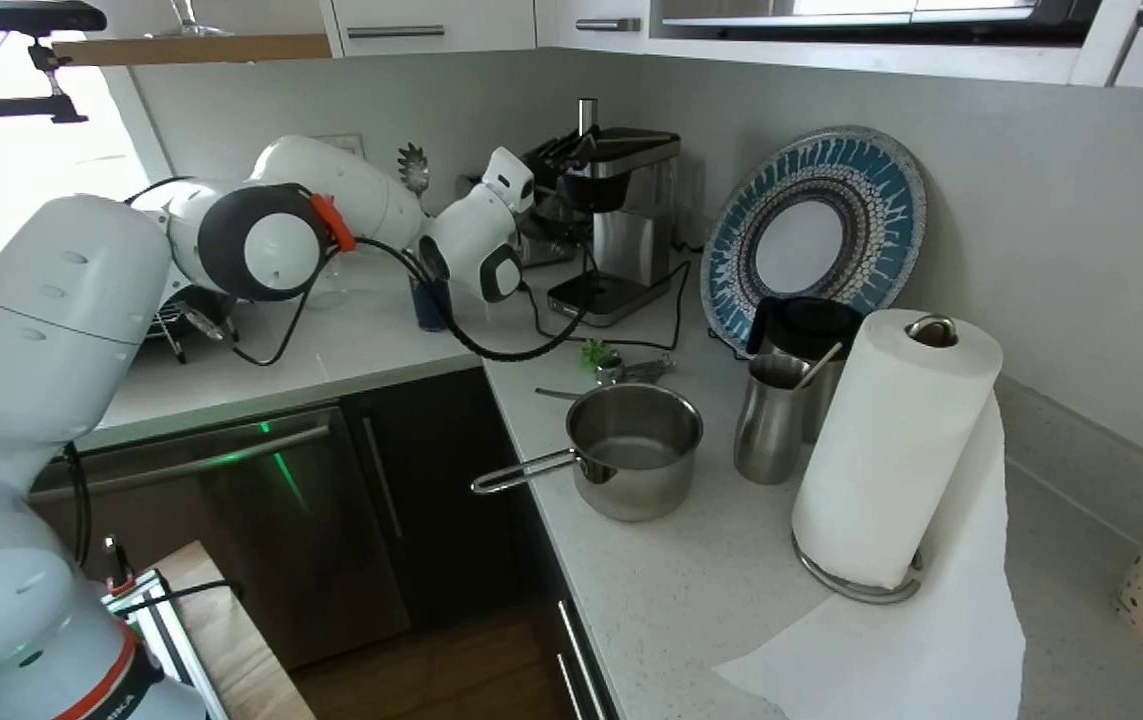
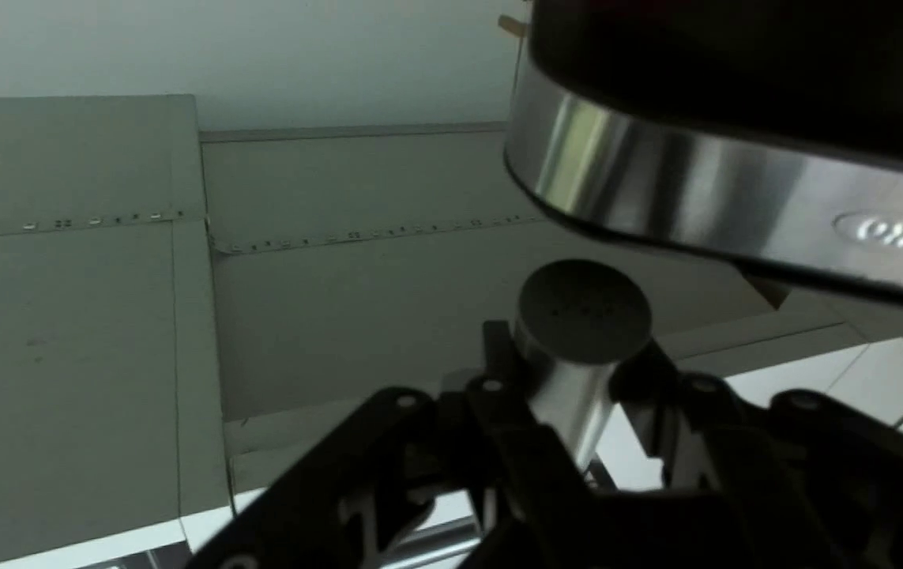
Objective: Pick up the silver object from the bottom of the coffee machine and put it on top of the coffee machine
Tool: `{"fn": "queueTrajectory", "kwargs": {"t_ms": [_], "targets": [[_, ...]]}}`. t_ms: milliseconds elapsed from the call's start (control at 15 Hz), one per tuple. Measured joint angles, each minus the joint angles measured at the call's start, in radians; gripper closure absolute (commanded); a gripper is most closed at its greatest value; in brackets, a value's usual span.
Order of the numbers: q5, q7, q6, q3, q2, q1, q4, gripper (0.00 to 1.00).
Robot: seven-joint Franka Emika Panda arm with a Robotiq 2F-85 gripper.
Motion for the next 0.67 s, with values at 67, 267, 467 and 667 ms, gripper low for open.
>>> {"fn": "queueTrajectory", "kwargs": {"t_ms": [67, 267, 467, 667], "targets": [[-0.003, -0.012, 0.000, 0.000, 0.008, 0.003, 0.005, 0.89], [-0.008, -0.034, -0.002, 0.000, 0.026, 0.008, 0.032, 0.89], [-0.008, -0.041, -0.031, -0.001, 0.045, 0.007, 0.084, 0.89], [-0.008, -0.039, -0.107, -0.001, 0.073, 0.004, 0.160, 0.89]]}}
